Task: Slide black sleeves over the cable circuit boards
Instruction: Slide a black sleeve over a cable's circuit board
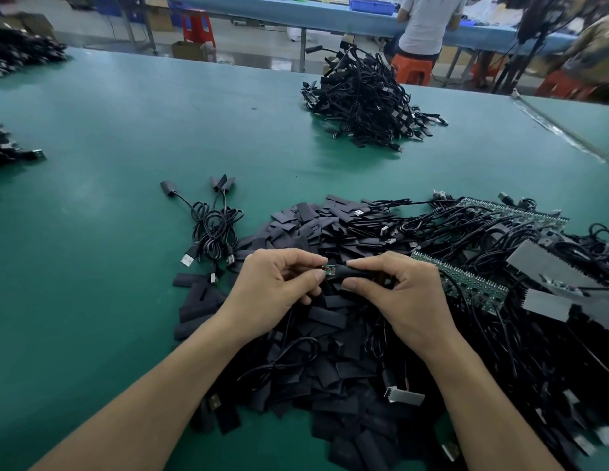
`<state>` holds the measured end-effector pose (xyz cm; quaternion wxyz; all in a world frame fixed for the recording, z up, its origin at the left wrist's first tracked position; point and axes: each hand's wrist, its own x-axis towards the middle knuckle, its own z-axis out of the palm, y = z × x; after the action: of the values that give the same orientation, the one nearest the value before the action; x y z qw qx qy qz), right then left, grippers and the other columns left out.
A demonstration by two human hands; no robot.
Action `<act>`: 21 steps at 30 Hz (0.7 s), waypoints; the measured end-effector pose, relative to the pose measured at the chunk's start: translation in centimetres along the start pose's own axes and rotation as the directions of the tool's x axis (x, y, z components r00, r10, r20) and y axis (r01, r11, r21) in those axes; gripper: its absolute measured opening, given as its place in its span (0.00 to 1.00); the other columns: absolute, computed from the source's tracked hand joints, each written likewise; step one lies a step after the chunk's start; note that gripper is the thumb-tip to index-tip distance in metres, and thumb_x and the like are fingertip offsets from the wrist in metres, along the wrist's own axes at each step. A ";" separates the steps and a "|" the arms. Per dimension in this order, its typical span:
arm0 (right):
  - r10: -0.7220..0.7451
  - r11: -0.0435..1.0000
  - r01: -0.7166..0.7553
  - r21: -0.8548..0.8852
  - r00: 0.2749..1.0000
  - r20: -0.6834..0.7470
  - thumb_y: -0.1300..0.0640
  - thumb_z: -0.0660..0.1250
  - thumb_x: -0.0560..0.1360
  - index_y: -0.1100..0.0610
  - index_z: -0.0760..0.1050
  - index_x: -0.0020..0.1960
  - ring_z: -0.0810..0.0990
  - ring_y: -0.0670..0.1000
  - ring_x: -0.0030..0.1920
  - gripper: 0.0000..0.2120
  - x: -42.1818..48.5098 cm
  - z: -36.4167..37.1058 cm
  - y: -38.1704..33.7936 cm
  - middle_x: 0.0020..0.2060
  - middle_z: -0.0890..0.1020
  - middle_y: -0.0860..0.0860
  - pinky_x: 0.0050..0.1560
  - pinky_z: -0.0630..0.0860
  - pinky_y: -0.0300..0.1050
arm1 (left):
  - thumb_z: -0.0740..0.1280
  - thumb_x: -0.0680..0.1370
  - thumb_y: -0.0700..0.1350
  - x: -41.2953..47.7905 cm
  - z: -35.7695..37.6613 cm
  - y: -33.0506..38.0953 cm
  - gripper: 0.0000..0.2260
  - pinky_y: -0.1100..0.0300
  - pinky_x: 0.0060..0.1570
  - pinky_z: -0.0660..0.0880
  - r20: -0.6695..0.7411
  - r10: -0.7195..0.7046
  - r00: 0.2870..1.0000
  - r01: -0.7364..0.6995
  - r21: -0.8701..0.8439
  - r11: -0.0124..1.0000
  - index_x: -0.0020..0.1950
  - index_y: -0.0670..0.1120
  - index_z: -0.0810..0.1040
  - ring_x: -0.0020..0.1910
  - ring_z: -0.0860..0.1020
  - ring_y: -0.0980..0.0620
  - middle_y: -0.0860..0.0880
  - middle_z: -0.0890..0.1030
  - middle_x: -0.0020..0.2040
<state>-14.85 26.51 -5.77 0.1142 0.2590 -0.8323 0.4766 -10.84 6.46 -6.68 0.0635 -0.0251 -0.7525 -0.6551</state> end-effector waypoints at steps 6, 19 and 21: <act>-0.012 1.000 0.011 0.015 1.000 0.015 0.56 0.80 0.66 0.51 0.85 0.50 0.81 0.41 0.42 0.13 0.0 -0.1 0.0 0.40 0.83 0.42 0.43 0.71 0.28 | 0.70 0.77 0.34 0.0 -0.1 -0.1 0.08 0.65 0.37 0.78 0.024 0.014 1.000 -0.014 -0.013 1.000 0.51 0.46 0.85 0.35 0.84 0.53 0.48 0.86 0.38; -0.117 0.986 0.119 -0.113 0.993 0.027 0.53 0.78 0.68 0.53 0.86 0.50 0.79 0.38 0.40 0.11 0.1 0.0 0.5 0.37 0.80 0.35 0.44 0.69 0.28 | 0.74 0.75 0.36 -0.1 0.0 0.1 0.08 0.61 0.37 0.80 0.008 0.036 0.999 -0.036 0.018 0.999 0.48 0.49 0.86 0.37 0.84 0.45 0.46 0.86 0.38; -0.115 0.986 0.118 -0.120 0.993 0.030 0.52 0.78 0.68 0.52 0.86 0.50 0.79 0.39 0.40 0.12 0.1 0.1 0.6 0.37 0.80 0.36 0.44 0.70 0.30 | 0.74 0.75 0.35 -0.1 -0.1 0.1 0.07 0.63 0.36 0.79 0.003 0.033 0.999 -0.033 -0.015 0.999 0.47 0.46 0.85 0.36 0.84 0.49 0.46 0.85 0.37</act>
<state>-15.20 26.67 -6.19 0.1480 0.3052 -0.8444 0.4147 -10.72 6.41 -6.59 0.0729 -0.0389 -0.7471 -0.6596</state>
